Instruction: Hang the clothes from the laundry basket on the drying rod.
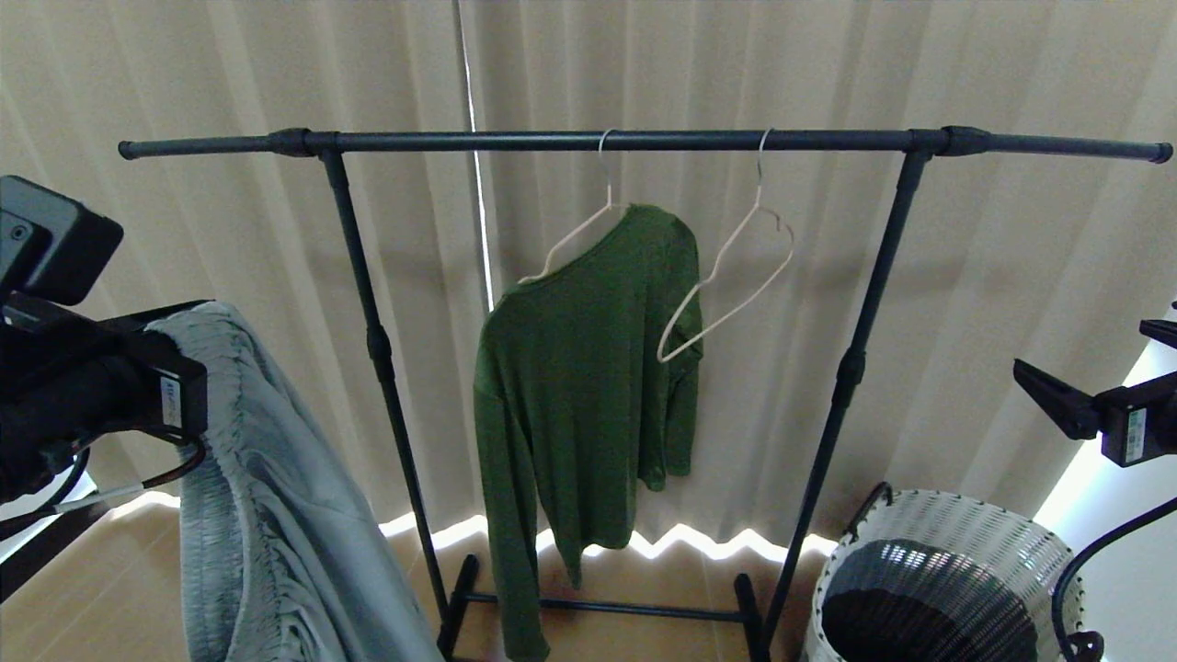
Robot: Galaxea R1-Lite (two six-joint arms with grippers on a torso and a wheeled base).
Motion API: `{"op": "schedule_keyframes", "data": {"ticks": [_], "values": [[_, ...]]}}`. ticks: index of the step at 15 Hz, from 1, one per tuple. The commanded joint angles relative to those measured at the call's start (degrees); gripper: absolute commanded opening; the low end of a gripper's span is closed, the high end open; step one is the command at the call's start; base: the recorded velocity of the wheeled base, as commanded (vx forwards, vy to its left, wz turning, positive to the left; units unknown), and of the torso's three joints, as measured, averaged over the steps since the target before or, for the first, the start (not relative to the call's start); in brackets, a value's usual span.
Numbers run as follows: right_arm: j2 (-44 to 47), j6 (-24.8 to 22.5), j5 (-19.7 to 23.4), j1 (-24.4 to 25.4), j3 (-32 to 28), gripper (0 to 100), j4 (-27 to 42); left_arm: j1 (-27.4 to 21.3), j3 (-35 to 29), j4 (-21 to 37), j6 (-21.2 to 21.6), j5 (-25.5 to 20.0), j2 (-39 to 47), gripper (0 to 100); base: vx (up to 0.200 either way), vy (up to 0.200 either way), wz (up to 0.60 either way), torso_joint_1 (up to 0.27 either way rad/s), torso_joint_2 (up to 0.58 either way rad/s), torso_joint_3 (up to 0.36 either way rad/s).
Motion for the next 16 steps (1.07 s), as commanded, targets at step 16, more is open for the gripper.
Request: {"op": "schedule_keyframes", "data": {"ticks": [16], "values": [[1.82, 4.4, 1.99, 0.03, -1.62, 100, 0.06, -0.06, 0.01, -1.51, -0.39, 0.04, 1.3, 0, 0.138, 0.0, 0.0, 0.045, -0.11, -0.066]]}}
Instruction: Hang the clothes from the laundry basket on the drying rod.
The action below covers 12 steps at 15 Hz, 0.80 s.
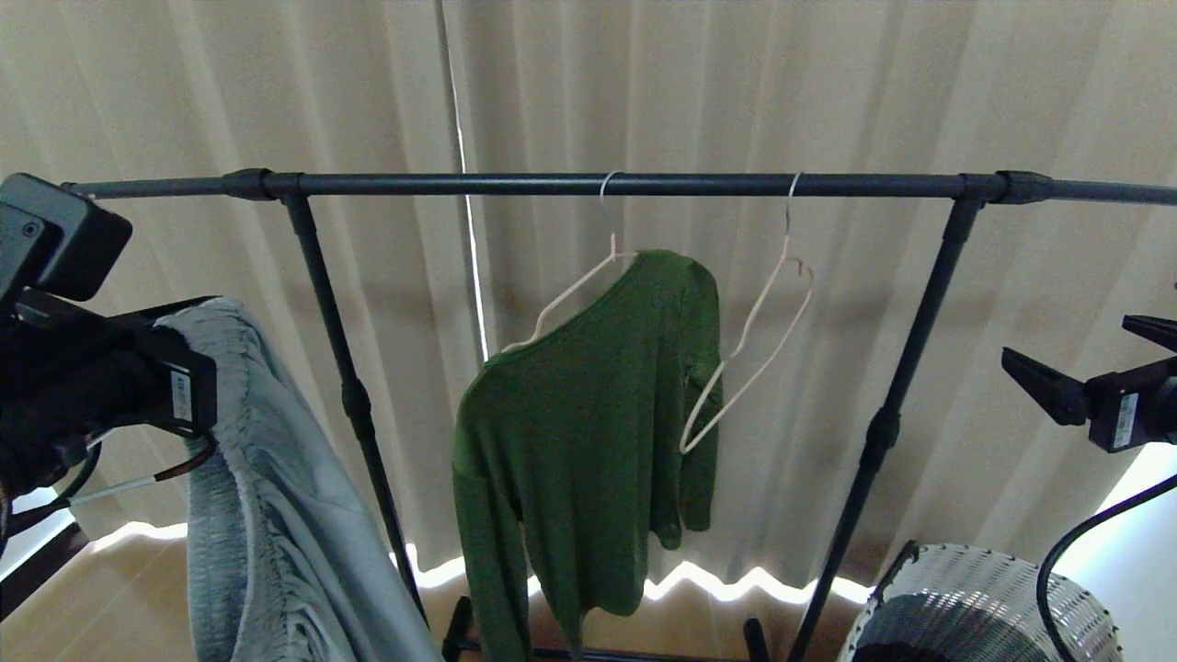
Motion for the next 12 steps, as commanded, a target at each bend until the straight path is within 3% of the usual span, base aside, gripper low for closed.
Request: {"op": "schedule_keyframes", "data": {"ticks": [1, 9, 12], "values": [[0.11, -0.01, 0.07, 0.0, -0.07, 100, -0.05, -0.02, -0.12, -0.12, 0.11, 0.02, 0.12, 0, 0.0, 0.0, 0.0, 0.0, 0.0, 0.0], [0.29, -0.1, 0.07, 0.09, 0.02, 100, 0.03, -0.02, 0.93, -0.03, -0.15, 0.1, 0.03, 0, 0.0, 0.0, 0.0, 0.0, 0.0, 0.0], [0.37, -0.1, -0.01, 0.09, -0.16, 100, 0.03, -0.11, 1.11, -0.03, -0.06, 0.1, 0.03, 0, 0.0, 0.2, 0.0, -0.001, 0.0, 0.001]]}}
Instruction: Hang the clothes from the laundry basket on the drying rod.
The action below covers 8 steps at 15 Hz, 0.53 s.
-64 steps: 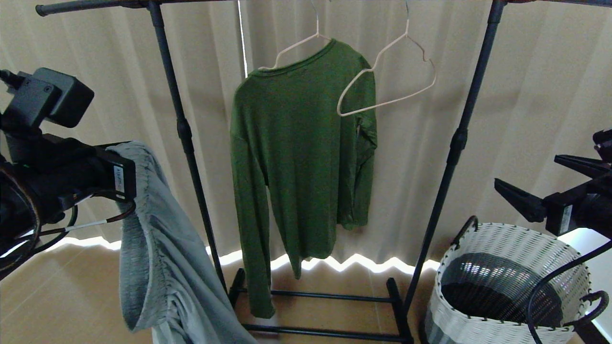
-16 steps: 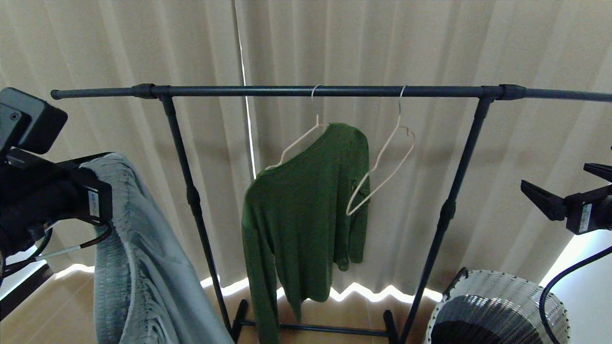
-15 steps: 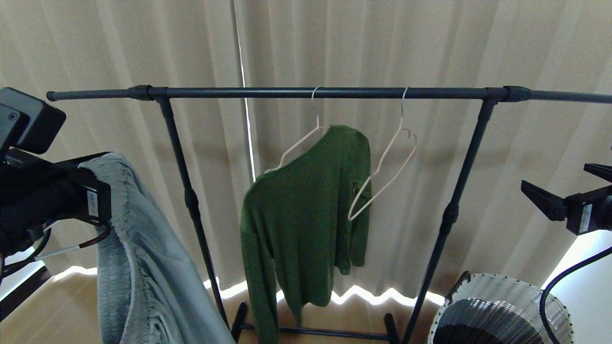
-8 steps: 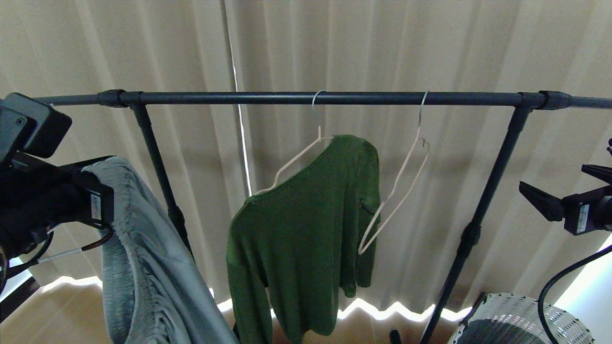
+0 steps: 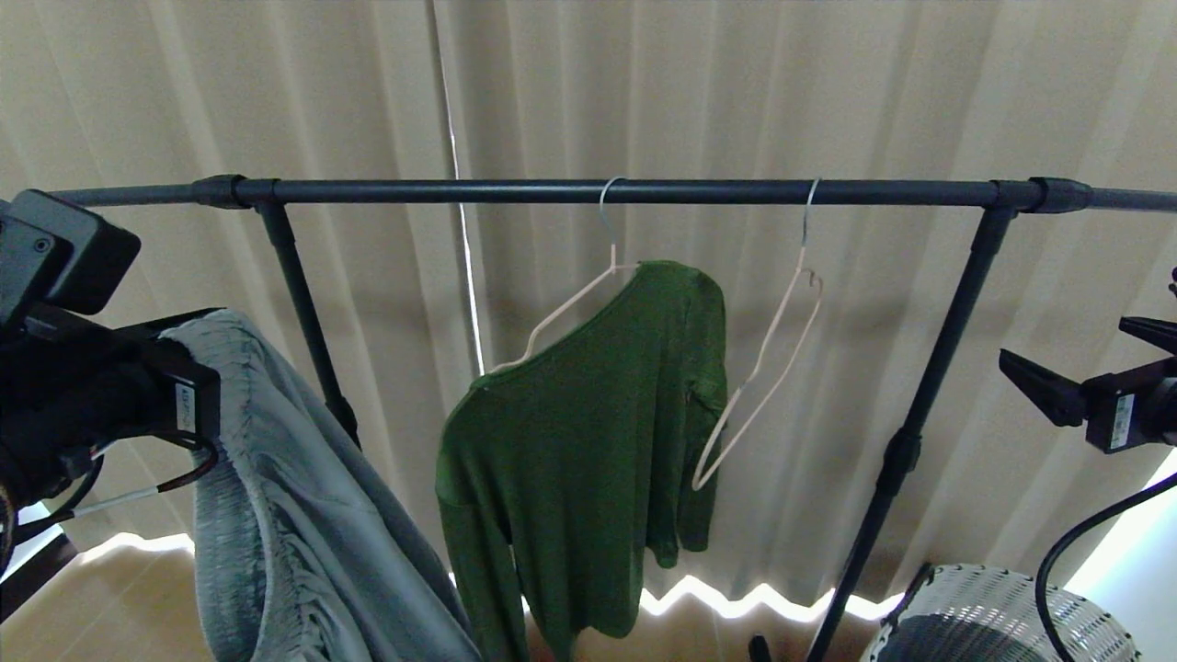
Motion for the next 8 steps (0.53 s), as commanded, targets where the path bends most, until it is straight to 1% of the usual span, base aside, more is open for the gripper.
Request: {"op": "schedule_keyframes", "data": {"ticks": [1, 6, 7, 8], "values": [[0.02, -0.04, 0.01, 0.0, -0.11, 100, 0.0, -0.02, 0.06, -0.03, 0.04, 0.03, 0.03, 0, 0.0, 0.2, 0.0, 0.007, -0.01, 0.002], [0.11, -0.13, 0.01, 0.0, 0.07, 100, 0.08, 0.15, 0.24, -0.12, 0.04, 0.03, -0.32, 0, 0.0, 0.2, 0.0, -0.001, 0.0, 0.005], [0.11, -0.13, 0.01, 0.0, -0.02, 100, 0.17, 0.15, 2.26, -0.91, -0.05, -0.06, -0.76, 0, 0.0, 0.0, 0.0, 0.0, 0.0, 0.0], [0.19, 0.05, 0.1, 0.0, 0.07, 100, 0.26, 0.15, 4.37, -2.93, -0.05, -0.06, -0.85, 0, 0.0, 0.0, 0.0, 0.0, 0.0, 0.0]]}}
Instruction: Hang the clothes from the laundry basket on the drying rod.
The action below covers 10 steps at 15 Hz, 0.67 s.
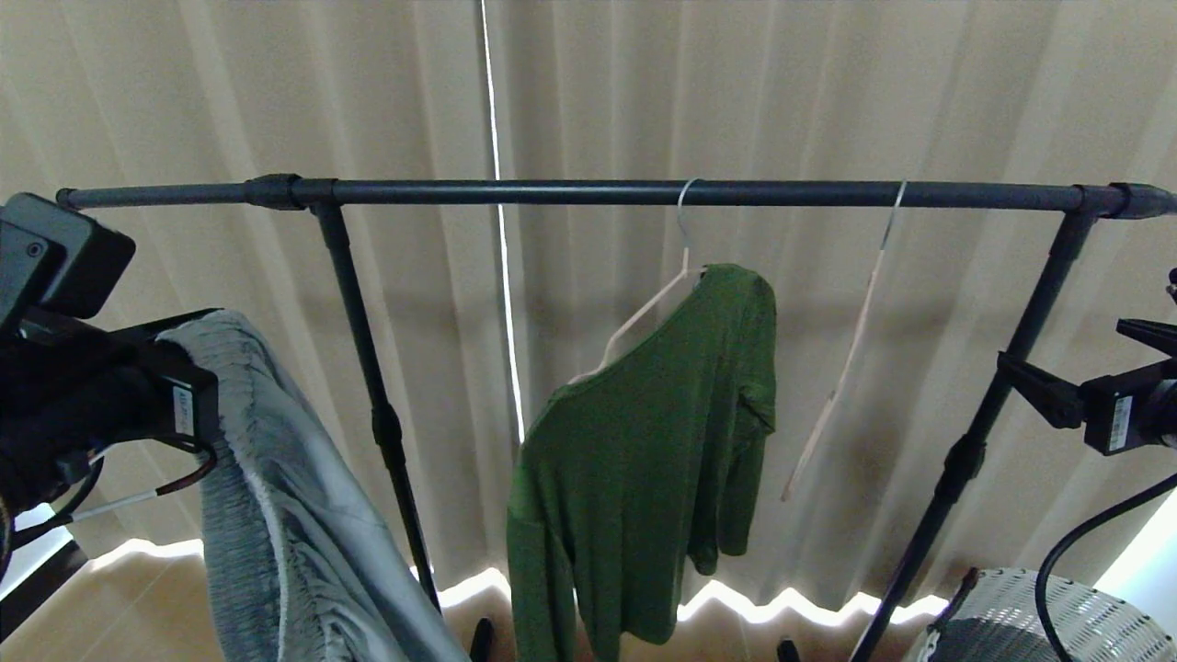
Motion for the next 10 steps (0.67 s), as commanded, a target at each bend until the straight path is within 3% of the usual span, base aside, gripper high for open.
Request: {"op": "schedule_keyframes", "data": {"ticks": [1, 4, 7, 9, 10], "values": [[0.05, 0.05, 0.05, 0.18, 0.0, 100, 0.1, 0.21, 5.17, -3.54, -0.13, -0.03, -0.56, 0, 0.0, 0.0, 0.0, 0.0, 0.0, 0.0], [1.54, 2.86, -0.04, 5.01, -2.03, 100, 0.28, 3.46, 9.74, -6.88, -0.13, -0.3, -0.73, 0, 0.0, 0.0, 0.0, 0.0, 0.0, 0.0], [2.68, 8.05, -0.3, 11.34, -5.98, 100, 2.39, 3.55, 10.79, -6.88, -5.66, -0.38, -0.38, 0, 0.0, 0.0, 0.0, 0.0, 0.0, 0.0], [2.68, 8.4, -0.39, 11.69, -6.42, 100, 2.92, 3.55, 10.79, -6.88, -6.1, -0.38, -0.29, 0, 0.0, 0.0, 0.0, 0.0, 0.0, 0.0], [2.59, 11.03, -0.39, 13.54, -10.11, 100, 7.84, 3.46, 10.09, -6.88, -6.54, -0.47, -0.47, 0, 0.0, 0.0, 0.0, 0.0, 0.0, 0.0]]}}
